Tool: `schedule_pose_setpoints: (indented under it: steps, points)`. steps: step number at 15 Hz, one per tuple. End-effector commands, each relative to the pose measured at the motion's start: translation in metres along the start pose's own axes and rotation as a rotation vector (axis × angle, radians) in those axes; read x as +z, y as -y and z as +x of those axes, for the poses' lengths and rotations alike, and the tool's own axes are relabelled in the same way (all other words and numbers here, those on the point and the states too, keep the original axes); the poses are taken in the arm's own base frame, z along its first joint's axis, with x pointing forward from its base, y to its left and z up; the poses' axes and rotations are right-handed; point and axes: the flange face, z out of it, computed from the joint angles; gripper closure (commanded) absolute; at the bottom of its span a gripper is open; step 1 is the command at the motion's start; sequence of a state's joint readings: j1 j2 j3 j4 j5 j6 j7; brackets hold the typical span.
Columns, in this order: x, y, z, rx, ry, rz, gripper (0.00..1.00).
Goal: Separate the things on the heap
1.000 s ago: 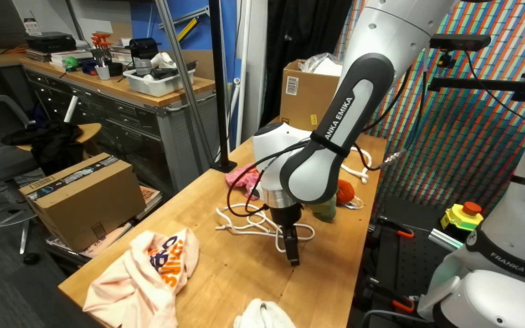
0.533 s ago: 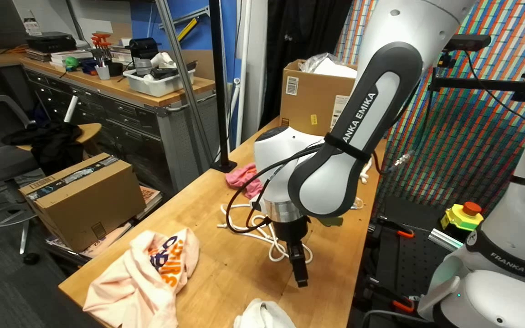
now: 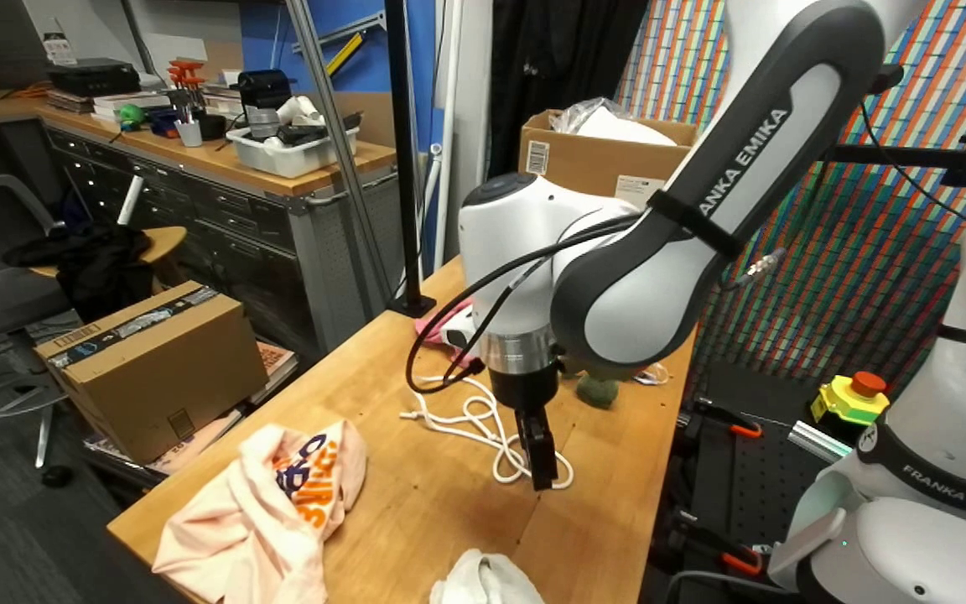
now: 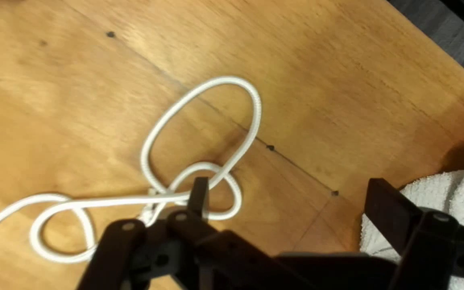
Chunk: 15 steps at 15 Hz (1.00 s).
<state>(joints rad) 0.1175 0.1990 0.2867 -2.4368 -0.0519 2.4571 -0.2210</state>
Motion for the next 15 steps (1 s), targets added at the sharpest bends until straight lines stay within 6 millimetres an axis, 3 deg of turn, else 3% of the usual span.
schedule_pose_setpoints:
  steps: [1, 6, 10, 15]
  points:
    - [-0.073, 0.001, -0.029, 0.013, 0.015, -0.147, 0.0]
    - [-0.163, 0.003, -0.072, 0.064, -0.018, -0.222, 0.0]
    - [-0.226, 0.006, -0.113, 0.13, -0.206, -0.207, 0.0]
    - [-0.276, 0.001, -0.167, 0.208, -0.356, -0.201, 0.0]
